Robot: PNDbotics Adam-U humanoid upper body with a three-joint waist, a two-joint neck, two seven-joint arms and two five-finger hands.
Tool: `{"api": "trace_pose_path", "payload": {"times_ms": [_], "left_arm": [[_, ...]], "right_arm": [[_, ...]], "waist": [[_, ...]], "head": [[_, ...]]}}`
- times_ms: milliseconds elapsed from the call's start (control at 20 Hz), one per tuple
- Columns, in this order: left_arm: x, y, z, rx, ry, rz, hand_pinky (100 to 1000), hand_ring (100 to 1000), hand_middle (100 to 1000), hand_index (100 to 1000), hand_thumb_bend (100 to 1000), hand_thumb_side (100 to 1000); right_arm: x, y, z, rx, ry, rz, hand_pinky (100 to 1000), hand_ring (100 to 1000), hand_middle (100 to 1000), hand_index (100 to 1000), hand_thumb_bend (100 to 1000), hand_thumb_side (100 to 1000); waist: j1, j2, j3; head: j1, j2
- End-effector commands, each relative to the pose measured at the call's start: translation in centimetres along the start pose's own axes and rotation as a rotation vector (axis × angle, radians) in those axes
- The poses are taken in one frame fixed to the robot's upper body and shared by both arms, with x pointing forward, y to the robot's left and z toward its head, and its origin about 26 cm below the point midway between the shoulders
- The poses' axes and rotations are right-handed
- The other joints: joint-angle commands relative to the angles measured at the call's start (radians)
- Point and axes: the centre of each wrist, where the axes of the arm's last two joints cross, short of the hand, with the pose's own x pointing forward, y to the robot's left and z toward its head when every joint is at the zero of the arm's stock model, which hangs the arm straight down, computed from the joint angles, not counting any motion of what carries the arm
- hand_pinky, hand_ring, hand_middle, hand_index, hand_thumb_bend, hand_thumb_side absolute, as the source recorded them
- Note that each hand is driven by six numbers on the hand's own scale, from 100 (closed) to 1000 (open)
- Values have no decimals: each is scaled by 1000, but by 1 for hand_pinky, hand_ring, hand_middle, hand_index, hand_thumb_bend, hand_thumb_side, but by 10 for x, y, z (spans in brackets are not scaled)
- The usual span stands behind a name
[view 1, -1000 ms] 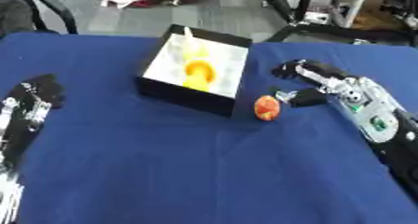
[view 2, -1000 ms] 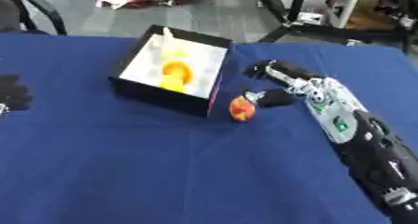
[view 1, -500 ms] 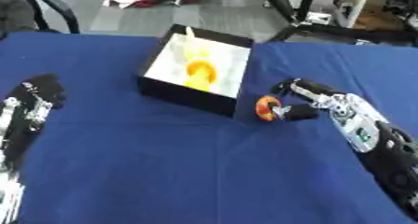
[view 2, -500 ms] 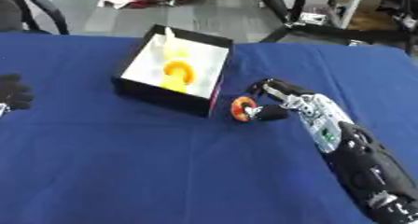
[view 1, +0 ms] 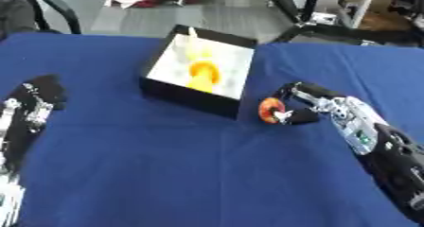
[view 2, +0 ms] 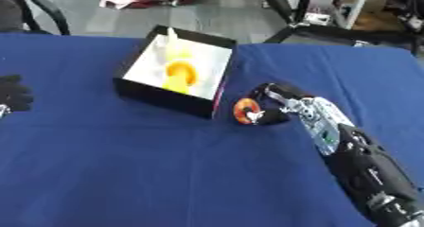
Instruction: Pick up objects on the table and place them in the box.
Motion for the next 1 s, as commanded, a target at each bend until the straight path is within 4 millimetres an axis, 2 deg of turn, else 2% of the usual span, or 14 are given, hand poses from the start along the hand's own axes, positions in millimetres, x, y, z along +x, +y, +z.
{"api": "trace_pose_path", "payload": {"times_ms": [50, 150, 200, 400, 450, 650, 850, 1000], "left_arm": [[7, 5, -2, 6, -25, -13, 700, 664, 637, 817, 561, 784], [7, 5, -2, 6, -25, -12, 700, 664, 637, 817, 560, 785], [6, 6, -2, 6, -24, -12, 700, 664, 637, 817, 559, 785], [6, 6, -2, 8, -24, -11, 700, 663, 637, 817, 558, 786], [6, 6, -2, 9, -23, -11, 700, 663, 637, 817, 558, 786], [6, 6, -2, 8, -21, -9, 700, 663, 637, 817, 557, 786], [5, 6, -1, 8, -20, -9, 700, 662, 637, 817, 555, 787], [5, 6, -1, 4, -18, -5, 700, 662, 636, 817, 554, 788]], "right_arm": [[-1, -11, 1, -18, 4, 38, 825, 801, 760, 684, 100, 373], [0, -13, 1, -33, 6, 49, 818, 785, 735, 586, 100, 139], [0, -14, 1, -46, 8, 54, 815, 777, 719, 538, 100, 100], [3, -22, 2, -134, 10, 66, 801, 747, 652, 337, 100, 100], [4, -26, 2, -161, 6, 66, 799, 743, 643, 313, 100, 100], [15, -50, 7, -278, -35, 48, 797, 738, 631, 297, 100, 100], [34, -91, 12, -378, -94, 52, 797, 736, 631, 299, 100, 100], [48, -117, 7, -417, -119, 60, 796, 731, 628, 298, 100, 100]], "waist": [[6, 2, -1], [6, 1, -1], [6, 1, -1], [6, 0, -2], [6, 0, -2], [6, -1, -4], [6, -4, -5], [7, -6, -4]], "head": [[2, -1], [2, -1], [2, -1], [4, -1], [4, -1], [5, -1], [4, -1], [2, -1]]}}
